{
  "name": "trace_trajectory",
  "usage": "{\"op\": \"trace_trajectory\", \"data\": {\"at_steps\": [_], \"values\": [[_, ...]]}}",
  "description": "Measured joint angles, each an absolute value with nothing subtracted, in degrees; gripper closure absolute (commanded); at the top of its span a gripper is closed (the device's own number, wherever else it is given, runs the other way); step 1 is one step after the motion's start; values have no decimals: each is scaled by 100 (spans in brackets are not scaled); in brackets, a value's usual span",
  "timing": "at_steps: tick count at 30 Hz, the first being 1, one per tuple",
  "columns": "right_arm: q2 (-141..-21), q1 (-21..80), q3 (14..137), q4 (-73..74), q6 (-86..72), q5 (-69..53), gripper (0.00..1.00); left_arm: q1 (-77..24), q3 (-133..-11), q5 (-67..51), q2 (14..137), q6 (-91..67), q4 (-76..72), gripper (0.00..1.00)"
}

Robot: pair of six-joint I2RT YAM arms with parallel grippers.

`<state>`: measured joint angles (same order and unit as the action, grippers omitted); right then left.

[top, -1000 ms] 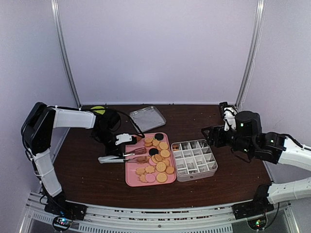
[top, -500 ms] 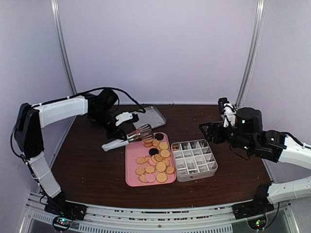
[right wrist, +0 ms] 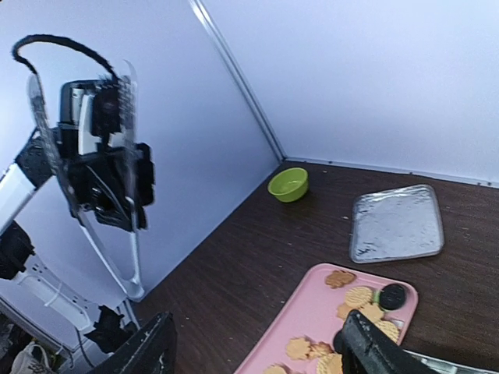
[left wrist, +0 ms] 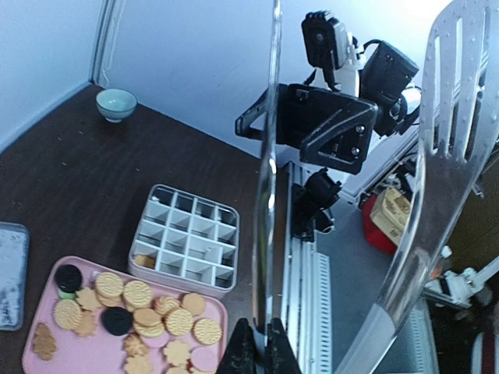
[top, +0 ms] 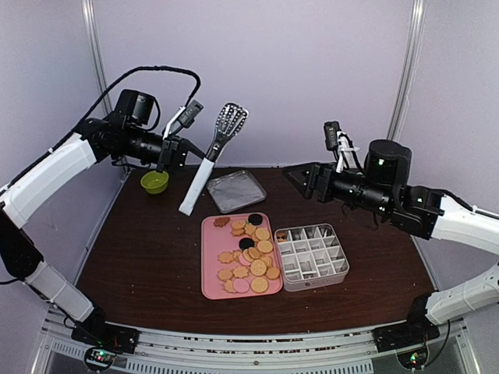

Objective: Pack the cookies
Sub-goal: Pick up the clamp at the center of the board, then pass from the left arm to the right

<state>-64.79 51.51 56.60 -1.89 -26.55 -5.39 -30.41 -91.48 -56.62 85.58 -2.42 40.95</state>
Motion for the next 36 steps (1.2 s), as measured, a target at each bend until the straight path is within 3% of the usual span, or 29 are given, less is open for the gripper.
{"op": "trace_trajectory", "data": {"at_steps": [14, 26, 31, 32, 33, 36], "values": [[-8197, 5802, 7129, -1151, -3004, -1675, 42, -3291, -8517, -6696, 8643, -1704, 3297, 100], [-8656, 5876, 7373, -1656, -3299, -1865, 68, -3361, -8462, -6995, 8608, -1903, 3135, 100], [-8733, 5876, 7378, -1870, -3409, -1865, 88, -3367, -8418, -7109, 8554, -1946, 3129, 100], [-8772, 5870, 7378, -1957, -3494, -1868, 97, -3387, -8379, -7142, 8497, -1966, 3127, 94], [-8774, 5870, 7378, -1959, -3496, -1868, 100, -3387, -8379, -7142, 8495, -1966, 3127, 82], [-8827, 5870, 7550, -1896, -3538, -1894, 100, -3385, -8370, -7096, 8482, -1857, 3133, 46]]}}
